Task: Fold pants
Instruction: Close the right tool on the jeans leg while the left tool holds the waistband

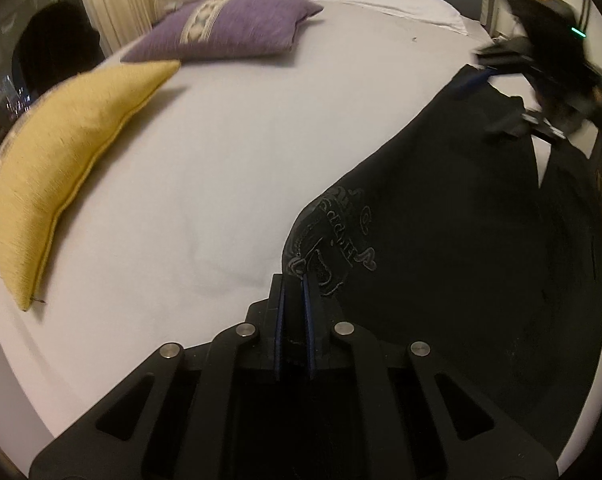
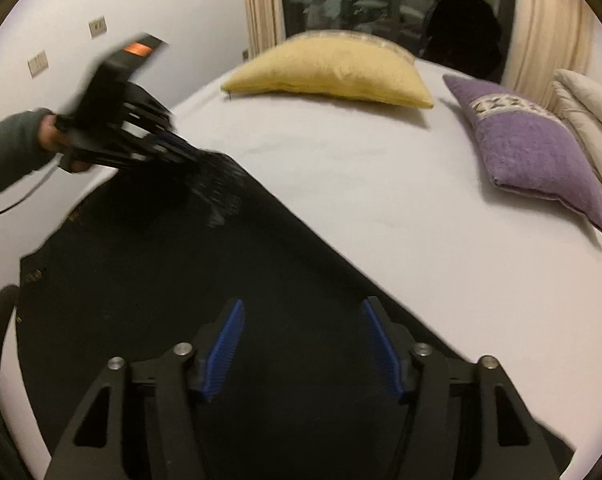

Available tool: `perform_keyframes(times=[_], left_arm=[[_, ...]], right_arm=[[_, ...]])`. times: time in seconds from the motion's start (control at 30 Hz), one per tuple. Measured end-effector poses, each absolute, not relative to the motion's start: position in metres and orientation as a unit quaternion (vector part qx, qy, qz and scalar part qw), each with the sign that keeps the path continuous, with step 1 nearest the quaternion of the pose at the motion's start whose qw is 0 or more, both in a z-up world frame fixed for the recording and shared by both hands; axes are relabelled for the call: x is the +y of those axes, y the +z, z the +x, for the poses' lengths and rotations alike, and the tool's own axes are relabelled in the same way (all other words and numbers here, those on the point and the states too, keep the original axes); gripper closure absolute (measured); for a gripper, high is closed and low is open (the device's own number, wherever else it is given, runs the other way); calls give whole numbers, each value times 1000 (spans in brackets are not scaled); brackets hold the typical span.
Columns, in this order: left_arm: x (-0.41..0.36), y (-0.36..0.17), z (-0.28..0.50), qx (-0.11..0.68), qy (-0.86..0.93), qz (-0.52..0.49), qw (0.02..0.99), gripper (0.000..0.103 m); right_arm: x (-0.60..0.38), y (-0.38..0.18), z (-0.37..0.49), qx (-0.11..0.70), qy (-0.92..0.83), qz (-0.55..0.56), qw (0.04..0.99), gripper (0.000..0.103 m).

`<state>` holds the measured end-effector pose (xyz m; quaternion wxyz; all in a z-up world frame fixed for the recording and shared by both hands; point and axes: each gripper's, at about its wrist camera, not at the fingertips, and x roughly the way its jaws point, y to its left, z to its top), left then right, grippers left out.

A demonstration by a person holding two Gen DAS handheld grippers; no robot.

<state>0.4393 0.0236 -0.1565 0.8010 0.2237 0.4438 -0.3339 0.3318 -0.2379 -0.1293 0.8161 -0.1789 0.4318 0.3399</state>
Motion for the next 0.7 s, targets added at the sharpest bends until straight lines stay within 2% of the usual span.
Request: perform_keyframes(times=[0.17, 0.3, 0.47, 0.6, 0.7], left_arm=[[25, -149, 413, 419, -345, 237, 806, 96], [36, -141, 400, 411, -350, 233, 809, 96], [38, -141, 399, 409, -353, 235, 808, 96], [44, -137, 390, 409, -360, 229, 807, 96], [44, -135, 387, 409, -364, 228, 805, 96]], right_arm=[[-233, -148, 366, 460, 343, -214, 791, 42], [-229, -166, 379, 490, 333, -253, 765, 50], [-211, -153, 383, 468, 352, -239, 774, 52], [-184, -157, 384, 466, 354, -270, 764, 52], [-176, -164, 393, 483, 349, -266, 758, 65]])
